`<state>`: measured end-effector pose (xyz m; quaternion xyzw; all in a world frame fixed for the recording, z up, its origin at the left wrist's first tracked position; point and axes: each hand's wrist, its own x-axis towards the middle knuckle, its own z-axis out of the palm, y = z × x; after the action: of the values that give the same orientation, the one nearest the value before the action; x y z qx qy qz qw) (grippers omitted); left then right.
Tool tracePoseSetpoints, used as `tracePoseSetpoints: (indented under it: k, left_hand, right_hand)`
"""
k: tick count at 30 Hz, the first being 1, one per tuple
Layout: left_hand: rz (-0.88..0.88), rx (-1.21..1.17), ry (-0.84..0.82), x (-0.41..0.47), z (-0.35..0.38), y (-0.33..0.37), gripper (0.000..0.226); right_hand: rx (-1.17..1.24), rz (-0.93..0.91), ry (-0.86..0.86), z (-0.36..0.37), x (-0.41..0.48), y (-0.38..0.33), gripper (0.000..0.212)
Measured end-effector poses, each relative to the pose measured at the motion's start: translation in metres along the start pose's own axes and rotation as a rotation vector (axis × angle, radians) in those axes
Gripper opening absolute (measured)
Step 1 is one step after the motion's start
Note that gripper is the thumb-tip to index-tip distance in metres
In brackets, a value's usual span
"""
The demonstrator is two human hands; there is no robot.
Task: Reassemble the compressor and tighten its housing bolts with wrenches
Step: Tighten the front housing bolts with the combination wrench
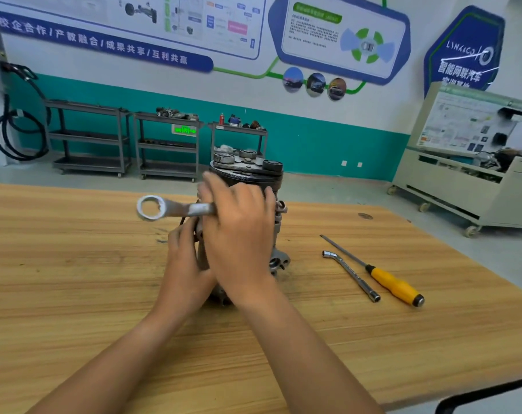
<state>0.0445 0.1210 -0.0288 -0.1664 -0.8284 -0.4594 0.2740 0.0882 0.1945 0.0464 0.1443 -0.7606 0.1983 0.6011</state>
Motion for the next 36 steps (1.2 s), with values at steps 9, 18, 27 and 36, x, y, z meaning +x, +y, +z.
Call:
tracePoseSetpoints:
  k: [9,18,27,36]
  left_hand:
    - [-0.104,-0.143,0.026,-0.007,-0.002,0.005,0.079]
    - [-0.105,-0.134,0.033,-0.008,-0.002,0.005,0.078]
    - [-0.112,-0.109,0.023,-0.007,-0.003,0.005,0.079]
    - [-0.127,-0.113,0.022,-0.008,-0.003,0.006,0.079]
  right_hand:
    - [1.48,0.714,0.215,-0.071,0.1,0.048,0.046]
    - [1.526,1.144,0.384,-0.045,0.091,0.123,0.036]
    - [1.678,1.368,0.426,-0.015,0.095,0.137,0.051]
    - [1.663,1.519,0.368,-0.007,0.083,0.142,0.049]
